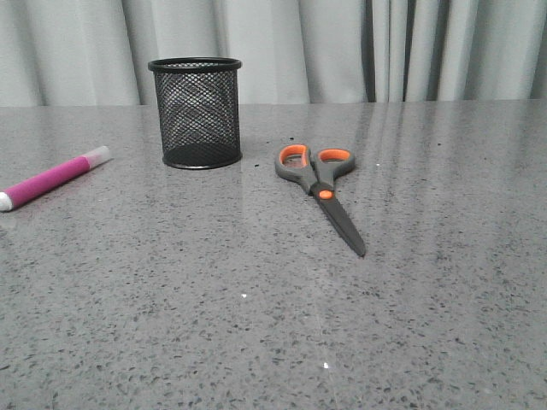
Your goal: Put pen and scissors into bin
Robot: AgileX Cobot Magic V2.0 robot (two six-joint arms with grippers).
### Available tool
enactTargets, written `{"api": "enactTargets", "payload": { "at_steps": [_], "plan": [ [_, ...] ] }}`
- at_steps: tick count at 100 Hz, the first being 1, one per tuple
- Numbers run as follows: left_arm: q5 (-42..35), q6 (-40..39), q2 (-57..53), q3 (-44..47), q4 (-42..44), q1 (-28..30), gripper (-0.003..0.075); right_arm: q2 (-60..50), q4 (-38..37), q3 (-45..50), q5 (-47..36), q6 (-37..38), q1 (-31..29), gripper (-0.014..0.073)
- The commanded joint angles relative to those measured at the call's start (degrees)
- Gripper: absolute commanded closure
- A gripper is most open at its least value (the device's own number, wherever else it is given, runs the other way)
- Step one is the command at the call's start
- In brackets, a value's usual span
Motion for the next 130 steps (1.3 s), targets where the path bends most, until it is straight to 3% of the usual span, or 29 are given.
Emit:
{"api": "enactTargets", "payload": {
  "at_steps": [1, 29, 54, 62, 87, 112, 130],
  "plan": [
    [-4.4, -0.5, -1.9, 2.5, -0.8, 0.4, 0.0739, -1.1, 0.9, 0.8, -5.4, -0.3, -0.3, 0.0662],
    [-4.5, -0.5, -1.9, 2.5, -13.9, 0.4, 0.0739, -1.1, 10.0, 0.8, -8.2, -0.3, -0.3, 0.0662],
    [-5.0, -0.5, -1.9, 2.5, -30.7, 0.4, 0.0739, -1.1, 26.5, 0.8, -9.6, -0.3, -0.3, 0.0662],
    [-5.0, -0.5, -1.9, 2.2, -34.5, 0.4, 0.0739, -1.1, 28.2, 0.2, -9.7, -0.3, -0.3, 0.0662],
    [-2.2, -0.4, -0.4, -3.4, -31.4, 0.4, 0.074, 5.6, 26.1, -8.2, -0.6, -0.3, -0.3, 0.0642],
    [10.3, 0.4, 14.8, -17.7, -17.3, 0.4, 0.074, 26.7, 20.4, -24.0, 11.5, -0.3, -0.3, 0.0642],
    [22.0, 8.6, 28.5, -30.4, -15.8, 0.4, 0.0739, 41.2, 20.2, -35.4, 21.6, -0.3, -0.3, 0.0642]
  ]
}}
